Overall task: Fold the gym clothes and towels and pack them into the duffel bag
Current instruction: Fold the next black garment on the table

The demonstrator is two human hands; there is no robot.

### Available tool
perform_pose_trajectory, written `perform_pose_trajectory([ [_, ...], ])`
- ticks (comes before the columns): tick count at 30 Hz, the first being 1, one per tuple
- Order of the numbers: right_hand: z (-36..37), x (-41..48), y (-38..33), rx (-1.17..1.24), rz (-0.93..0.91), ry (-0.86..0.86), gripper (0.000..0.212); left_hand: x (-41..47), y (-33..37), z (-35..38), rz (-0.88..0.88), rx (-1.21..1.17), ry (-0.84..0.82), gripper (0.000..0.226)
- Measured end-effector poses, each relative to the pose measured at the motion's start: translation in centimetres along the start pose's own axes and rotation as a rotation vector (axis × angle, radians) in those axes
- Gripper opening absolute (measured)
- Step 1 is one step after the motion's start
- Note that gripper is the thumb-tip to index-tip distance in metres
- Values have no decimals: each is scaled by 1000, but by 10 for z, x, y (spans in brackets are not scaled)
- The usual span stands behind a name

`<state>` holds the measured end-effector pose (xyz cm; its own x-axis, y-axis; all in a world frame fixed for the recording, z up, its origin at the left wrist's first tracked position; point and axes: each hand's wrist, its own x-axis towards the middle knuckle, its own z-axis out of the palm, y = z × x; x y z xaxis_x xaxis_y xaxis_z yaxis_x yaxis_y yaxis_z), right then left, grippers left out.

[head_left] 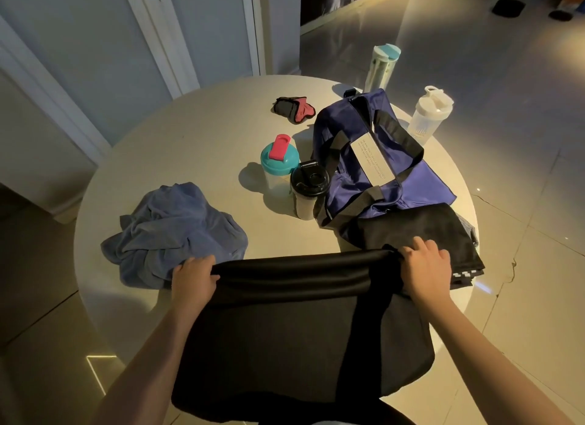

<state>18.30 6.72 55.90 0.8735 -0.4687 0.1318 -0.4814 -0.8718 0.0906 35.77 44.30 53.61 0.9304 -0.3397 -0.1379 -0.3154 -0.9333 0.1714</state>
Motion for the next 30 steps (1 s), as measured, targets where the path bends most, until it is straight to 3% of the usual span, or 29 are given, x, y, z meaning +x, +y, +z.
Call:
perform_pose_trajectory([
  [4, -10, 30, -2, 29, 10, 18, 11, 23, 3, -14, -17, -31, 70, 26],
  [11, -20, 70, -4, 51, 22, -48, 25, 60, 4, -33, -12, -29, 191, 17],
  [19, -17, 75, 2, 257, -120, 101, 9, 57, -1, -34, 71, -61, 290, 13],
  [21, -13, 60, 5, 283, -160, 128, 5, 43, -3, -31, 130, -42, 287, 17],
  [25, -5, 32, 11, 305, -230, 202, 18, 16, -10, -21, 178, -7, 248, 28],
  [30, 7, 5, 12, 190, -250, 236, 23, -11, -18, -6, 293, 201, 187, 46],
])
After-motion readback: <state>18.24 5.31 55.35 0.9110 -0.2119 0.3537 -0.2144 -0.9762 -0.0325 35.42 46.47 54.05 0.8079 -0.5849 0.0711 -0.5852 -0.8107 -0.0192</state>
